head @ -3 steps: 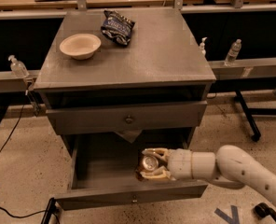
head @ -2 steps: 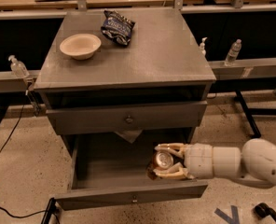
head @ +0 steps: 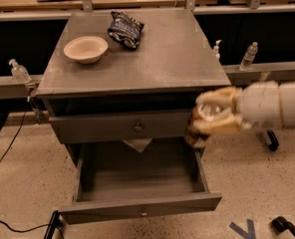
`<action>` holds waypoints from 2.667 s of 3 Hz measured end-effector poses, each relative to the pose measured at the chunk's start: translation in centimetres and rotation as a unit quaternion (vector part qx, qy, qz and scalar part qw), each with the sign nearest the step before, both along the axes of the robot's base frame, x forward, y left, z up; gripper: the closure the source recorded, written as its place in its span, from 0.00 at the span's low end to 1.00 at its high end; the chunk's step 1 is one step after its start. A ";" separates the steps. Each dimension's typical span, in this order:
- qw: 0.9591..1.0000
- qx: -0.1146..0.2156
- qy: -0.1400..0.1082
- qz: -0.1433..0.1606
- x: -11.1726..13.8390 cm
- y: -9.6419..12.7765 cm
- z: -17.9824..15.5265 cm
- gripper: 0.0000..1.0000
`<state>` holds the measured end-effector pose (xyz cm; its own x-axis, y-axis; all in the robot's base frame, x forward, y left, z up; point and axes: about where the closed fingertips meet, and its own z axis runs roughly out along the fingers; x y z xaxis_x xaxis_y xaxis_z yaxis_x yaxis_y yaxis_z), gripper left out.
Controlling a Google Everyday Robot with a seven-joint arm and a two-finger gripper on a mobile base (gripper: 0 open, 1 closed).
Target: Pick orange can from middle drawer and place on counter
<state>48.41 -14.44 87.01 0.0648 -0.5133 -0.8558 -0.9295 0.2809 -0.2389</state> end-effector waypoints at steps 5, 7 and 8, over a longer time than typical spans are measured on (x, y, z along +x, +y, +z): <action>0.991 0.078 0.060 -0.094 24.1 2.3 9.6 0.86; 0.988 0.016 0.040 -0.148 28.4 1.6 5.1 0.30; 0.986 -0.014 0.042 -0.161 29.0 1.5 3.6 0.08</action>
Offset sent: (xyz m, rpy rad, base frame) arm 0.1416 0.0136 0.1736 0.1103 0.0457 -0.0989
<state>77.41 -12.96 90.59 -0.1755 -0.5187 -0.8367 -0.8104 0.5587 -0.1764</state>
